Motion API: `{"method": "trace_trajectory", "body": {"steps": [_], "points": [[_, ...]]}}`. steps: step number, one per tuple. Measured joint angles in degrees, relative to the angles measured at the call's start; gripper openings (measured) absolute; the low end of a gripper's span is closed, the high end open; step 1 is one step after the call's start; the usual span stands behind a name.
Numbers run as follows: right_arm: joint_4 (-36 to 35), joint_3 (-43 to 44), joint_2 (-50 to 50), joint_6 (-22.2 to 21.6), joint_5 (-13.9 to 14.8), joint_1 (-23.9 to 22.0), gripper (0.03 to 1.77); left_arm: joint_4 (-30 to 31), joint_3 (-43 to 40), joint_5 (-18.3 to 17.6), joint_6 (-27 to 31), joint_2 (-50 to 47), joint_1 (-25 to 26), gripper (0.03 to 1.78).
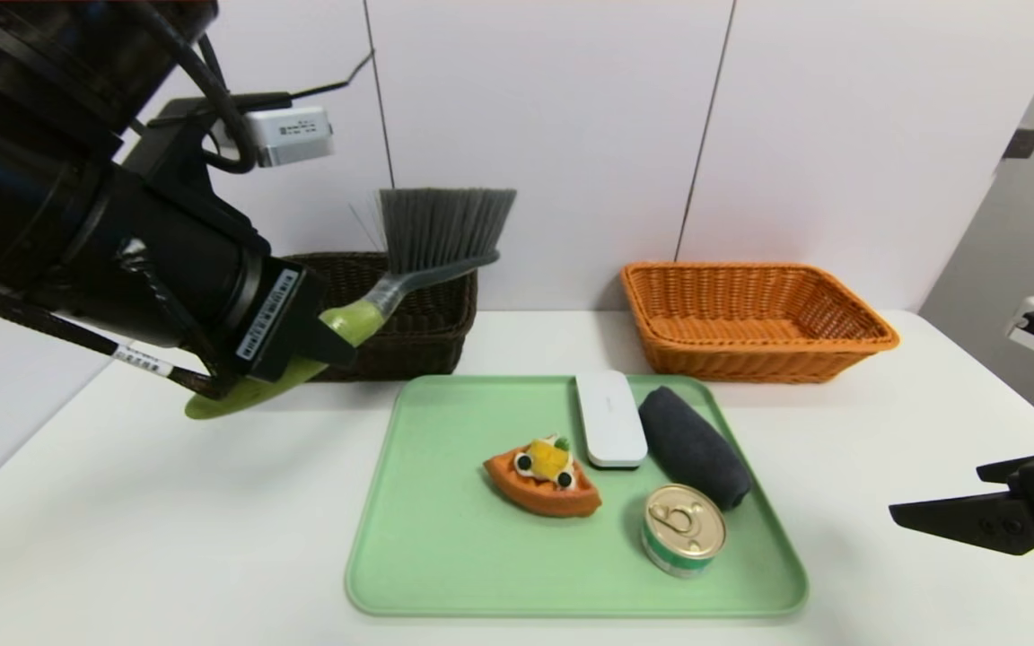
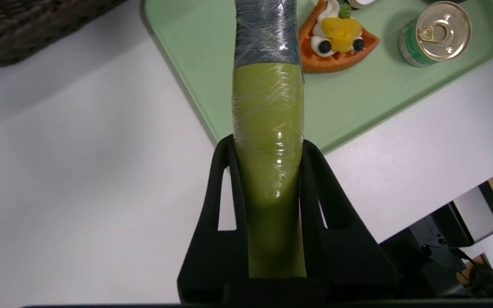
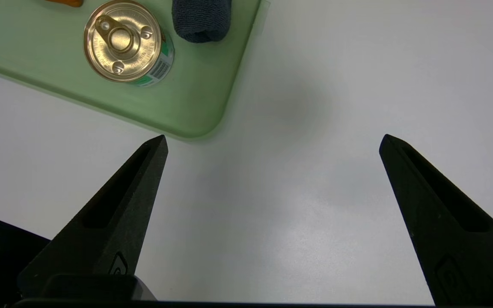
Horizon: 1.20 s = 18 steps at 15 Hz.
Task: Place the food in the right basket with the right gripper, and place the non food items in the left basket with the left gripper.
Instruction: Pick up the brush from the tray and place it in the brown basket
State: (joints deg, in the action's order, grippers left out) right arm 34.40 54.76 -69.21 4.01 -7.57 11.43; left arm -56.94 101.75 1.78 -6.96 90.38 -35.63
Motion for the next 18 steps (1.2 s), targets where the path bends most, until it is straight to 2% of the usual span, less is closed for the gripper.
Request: {"method": "trace_trajectory", "body": {"steps": [5, 8, 12, 18], "points": [[0.2, -0.1, 0.2, -0.2, 0.1, -0.3, 1.71, 0.0, 3.8, -11.8, 15.6, 0.0, 13.3, 0.36], [0.2, -0.7, 0.4, -0.5, 0.2, -0.5, 1.71, -0.2, 4.3, -14.7, 25.5, 1.2, 18.3, 0.36], [0.2, -1.6, 1.1, -0.5, 0.2, -0.5, 1.71, -0.4, 4.3, -23.9, 39.8, 4.1, 23.9, 0.36], [0.2, -2.4, 1.8, -0.5, 0.4, -0.5, 1.71, -0.3, 6.4, -26.9, 61.6, 11.6, 31.2, 0.36]]}}
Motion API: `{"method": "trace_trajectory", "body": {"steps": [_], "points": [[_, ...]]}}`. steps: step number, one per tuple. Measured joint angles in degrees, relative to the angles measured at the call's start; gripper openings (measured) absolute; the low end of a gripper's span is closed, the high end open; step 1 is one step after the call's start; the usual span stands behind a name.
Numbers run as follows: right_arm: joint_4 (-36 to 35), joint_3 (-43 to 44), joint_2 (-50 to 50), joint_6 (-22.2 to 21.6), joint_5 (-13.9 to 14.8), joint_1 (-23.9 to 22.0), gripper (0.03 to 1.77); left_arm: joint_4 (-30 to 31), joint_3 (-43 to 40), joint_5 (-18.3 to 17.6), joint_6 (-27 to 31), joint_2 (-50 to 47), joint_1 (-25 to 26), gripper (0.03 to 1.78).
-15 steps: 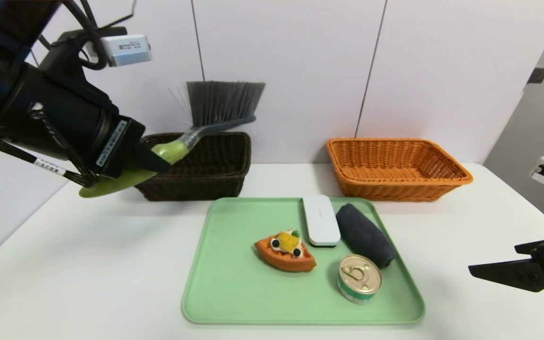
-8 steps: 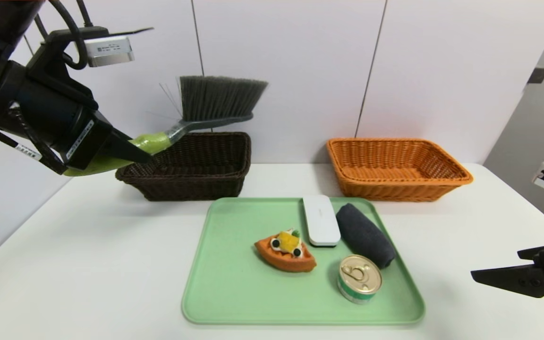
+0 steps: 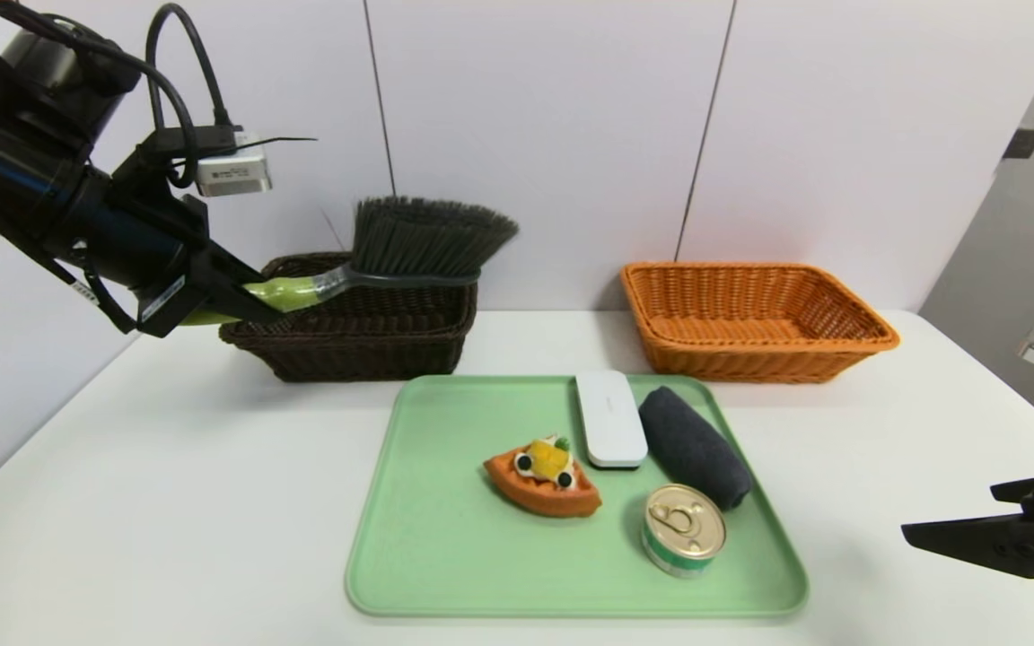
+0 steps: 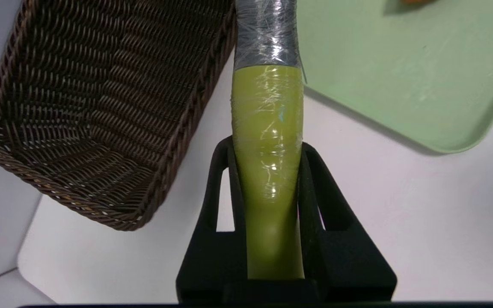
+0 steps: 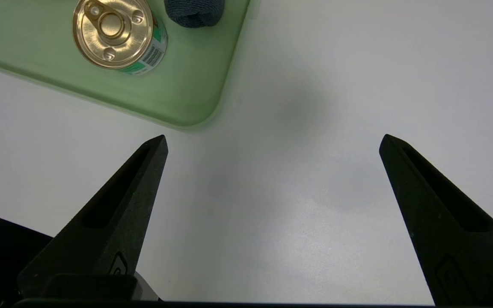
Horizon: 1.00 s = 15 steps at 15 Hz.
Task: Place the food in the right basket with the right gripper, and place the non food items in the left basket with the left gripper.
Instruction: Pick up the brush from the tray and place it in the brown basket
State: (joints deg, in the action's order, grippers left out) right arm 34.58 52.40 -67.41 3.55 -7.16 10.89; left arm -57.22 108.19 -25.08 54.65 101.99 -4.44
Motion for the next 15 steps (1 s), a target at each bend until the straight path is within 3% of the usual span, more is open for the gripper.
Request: {"method": "trace_trajectory", "body": {"steps": [3, 5, 8, 15], "points": [[0.0, -0.6, 0.3, 0.0, 0.1, 0.0, 1.71, 0.8, 2.5, -0.6, 7.4, 4.4, 3.8, 0.36], [-0.1, -1.0, 0.6, 0.1, 0.1, 0.0, 1.71, 3.0, 2.9, -2.7, 9.4, 6.8, 5.7, 0.36], [-0.1, -1.3, 0.9, 0.1, 0.1, 0.0, 1.71, 9.0, 3.1, -6.9, 9.2, 9.9, 6.9, 0.36], [-0.1, -2.4, 1.4, 0.3, 0.1, 0.1, 1.71, 16.8, 3.1, -7.5, 5.2, 15.8, 7.3, 0.36]]}}
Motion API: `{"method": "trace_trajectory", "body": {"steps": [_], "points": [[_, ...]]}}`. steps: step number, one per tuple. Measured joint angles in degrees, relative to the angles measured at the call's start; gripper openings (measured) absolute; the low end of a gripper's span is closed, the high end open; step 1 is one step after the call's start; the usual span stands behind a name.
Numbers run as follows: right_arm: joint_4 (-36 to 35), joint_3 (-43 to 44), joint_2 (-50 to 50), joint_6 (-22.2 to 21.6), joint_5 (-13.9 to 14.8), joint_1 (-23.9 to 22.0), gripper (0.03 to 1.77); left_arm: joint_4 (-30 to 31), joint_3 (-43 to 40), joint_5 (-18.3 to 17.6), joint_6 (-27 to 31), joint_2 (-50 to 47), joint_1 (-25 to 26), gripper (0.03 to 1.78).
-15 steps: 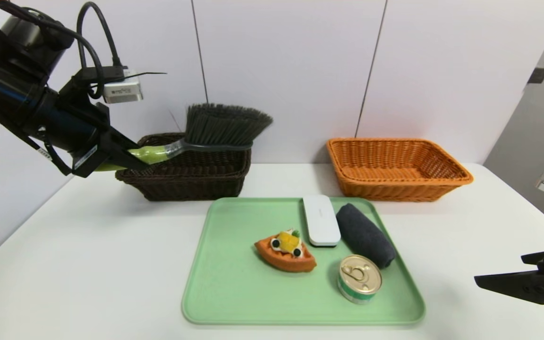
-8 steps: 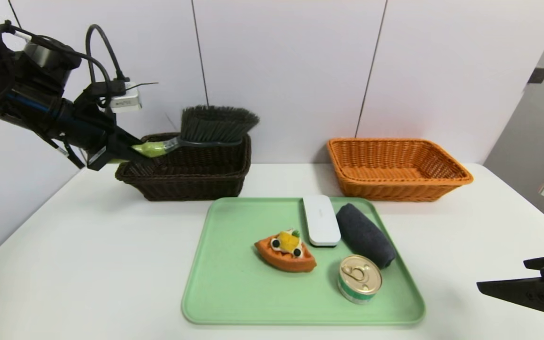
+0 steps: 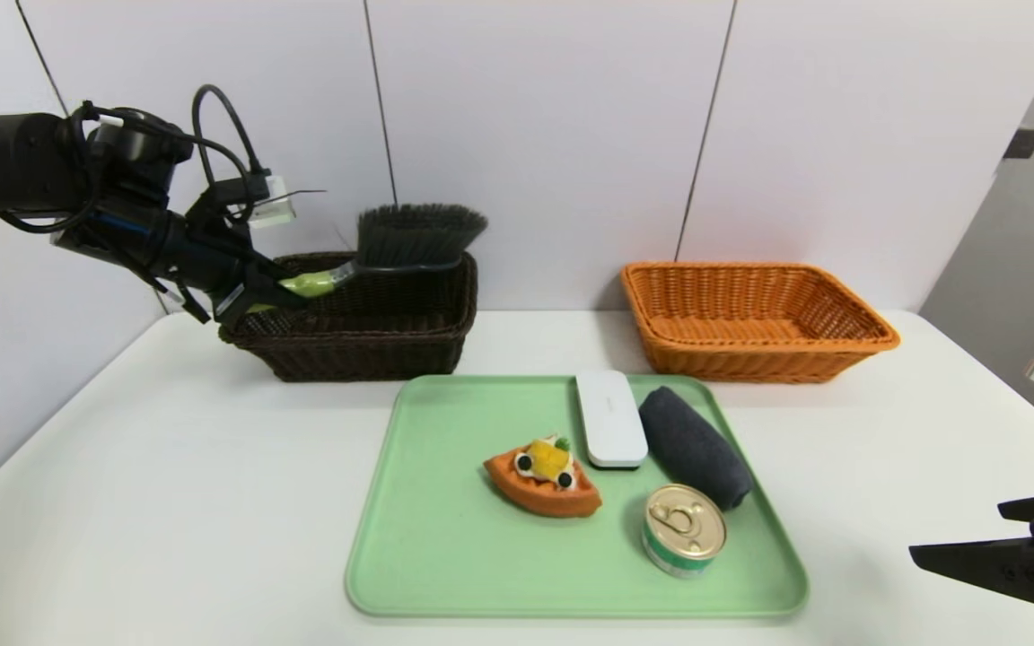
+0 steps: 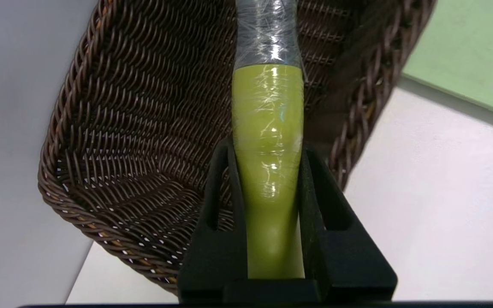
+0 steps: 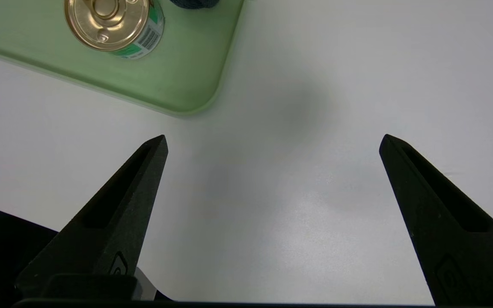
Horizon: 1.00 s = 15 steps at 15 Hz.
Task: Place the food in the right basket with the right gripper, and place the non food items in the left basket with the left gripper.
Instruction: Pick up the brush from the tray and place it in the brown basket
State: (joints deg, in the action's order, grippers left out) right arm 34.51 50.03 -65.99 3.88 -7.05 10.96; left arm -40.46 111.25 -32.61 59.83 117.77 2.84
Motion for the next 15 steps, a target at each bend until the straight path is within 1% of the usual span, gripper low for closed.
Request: {"method": "trace_trajectory", "body": {"steps": [2, 4, 7, 9, 10, 11, 13, 15], "points": [[0.0, -0.3, 0.2, 0.1, 0.0, 0.0, 1.71, 2.4, 0.1, 0.0, -0.5, 1.4, 0.2, 0.36], [0.0, -0.4, 0.3, 0.1, 0.0, 0.0, 1.71, 2.7, 0.1, -0.1, -0.8, 2.4, 0.3, 0.36], [0.0, -0.3, 0.4, 0.1, 0.0, 0.0, 1.71, 2.9, 0.1, -2.5, -1.2, 3.2, 0.5, 0.36], [0.0, -0.4, 0.4, 0.1, 0.0, 0.0, 1.71, 2.9, 0.1, -2.5, -1.2, 3.5, 0.6, 0.36], [0.0, -0.4, 0.4, 0.1, 0.0, 0.0, 1.71, 3.0, 0.1, -2.6, -1.2, 3.6, 0.6, 0.47], [0.0, -0.4, 0.4, 0.1, -0.1, 0.0, 1.71, 3.0, 0.1, -2.6, -1.2, 3.7, 0.6, 0.63], [0.0, -0.4, 0.4, 0.1, -0.1, 0.0, 1.71, 3.0, 0.1, -2.6, -1.2, 3.8, 0.6, 0.88], [0.0, -0.4, 0.4, 0.1, -0.1, 0.0, 1.71, 3.0, 0.1, -2.8, -1.5, 3.6, 0.7, 1.06]]}}
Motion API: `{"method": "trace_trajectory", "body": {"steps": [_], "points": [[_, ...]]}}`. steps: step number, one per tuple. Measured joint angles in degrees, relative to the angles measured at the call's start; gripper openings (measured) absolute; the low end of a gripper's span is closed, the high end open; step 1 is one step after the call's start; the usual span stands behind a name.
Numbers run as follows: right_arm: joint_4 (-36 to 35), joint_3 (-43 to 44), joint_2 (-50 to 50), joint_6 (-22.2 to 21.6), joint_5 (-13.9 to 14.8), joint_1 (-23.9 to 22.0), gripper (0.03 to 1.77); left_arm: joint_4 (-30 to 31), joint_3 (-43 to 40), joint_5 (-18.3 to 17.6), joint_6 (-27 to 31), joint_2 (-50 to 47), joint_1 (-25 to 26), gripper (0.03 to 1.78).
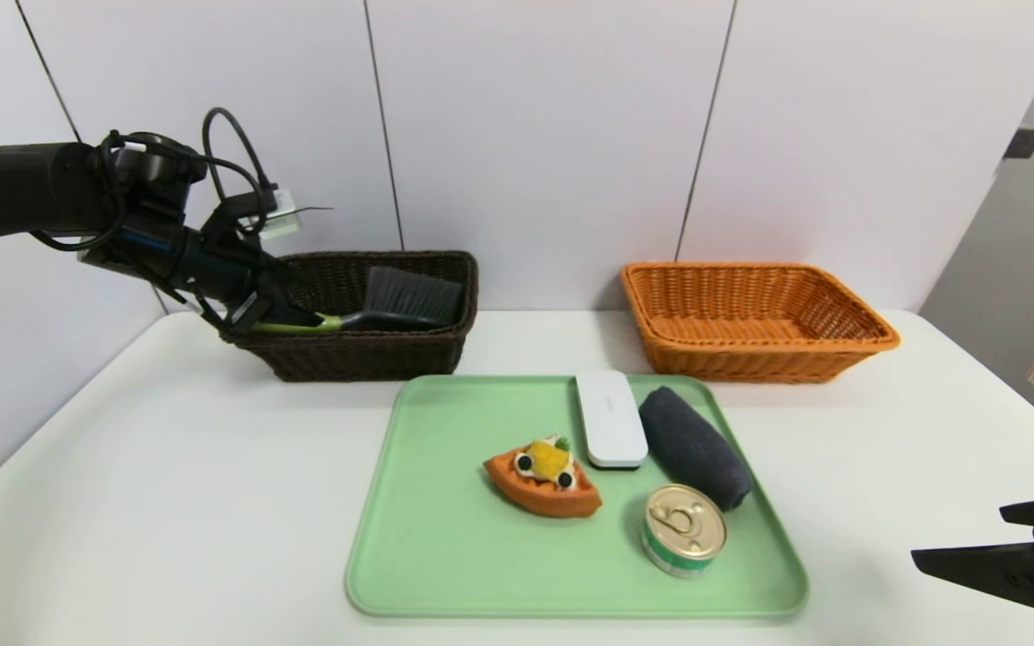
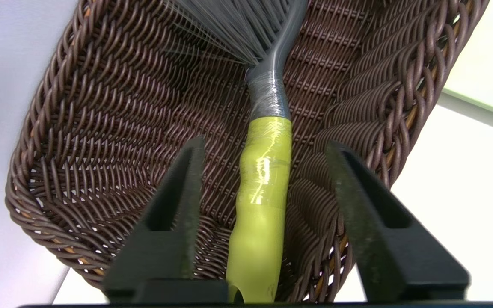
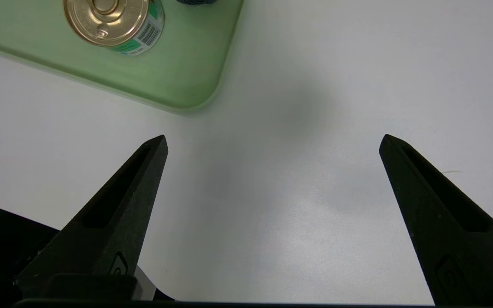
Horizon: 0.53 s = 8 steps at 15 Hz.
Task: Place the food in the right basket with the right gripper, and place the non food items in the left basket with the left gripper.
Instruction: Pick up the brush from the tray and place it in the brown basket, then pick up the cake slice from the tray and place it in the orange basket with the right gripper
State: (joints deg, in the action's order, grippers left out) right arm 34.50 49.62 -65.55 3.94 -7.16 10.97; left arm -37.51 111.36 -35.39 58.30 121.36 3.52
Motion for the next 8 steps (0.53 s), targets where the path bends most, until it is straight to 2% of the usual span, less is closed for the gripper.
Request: {"method": "trace_trajectory", "body": {"steps": [4, 8], "points": [[0.0, -0.5, 0.0, -0.1, -0.1, 0.0, 1.71, 2.3, 0.1, -0.3, -7.1, -2.5, -0.1, 1.32], [-1.8, -1.5, 0.5, -0.3, -0.1, 0.0, 1.71, 4.6, 0.1, -0.2, -21.0, -7.7, -1.5, 1.47]]}}
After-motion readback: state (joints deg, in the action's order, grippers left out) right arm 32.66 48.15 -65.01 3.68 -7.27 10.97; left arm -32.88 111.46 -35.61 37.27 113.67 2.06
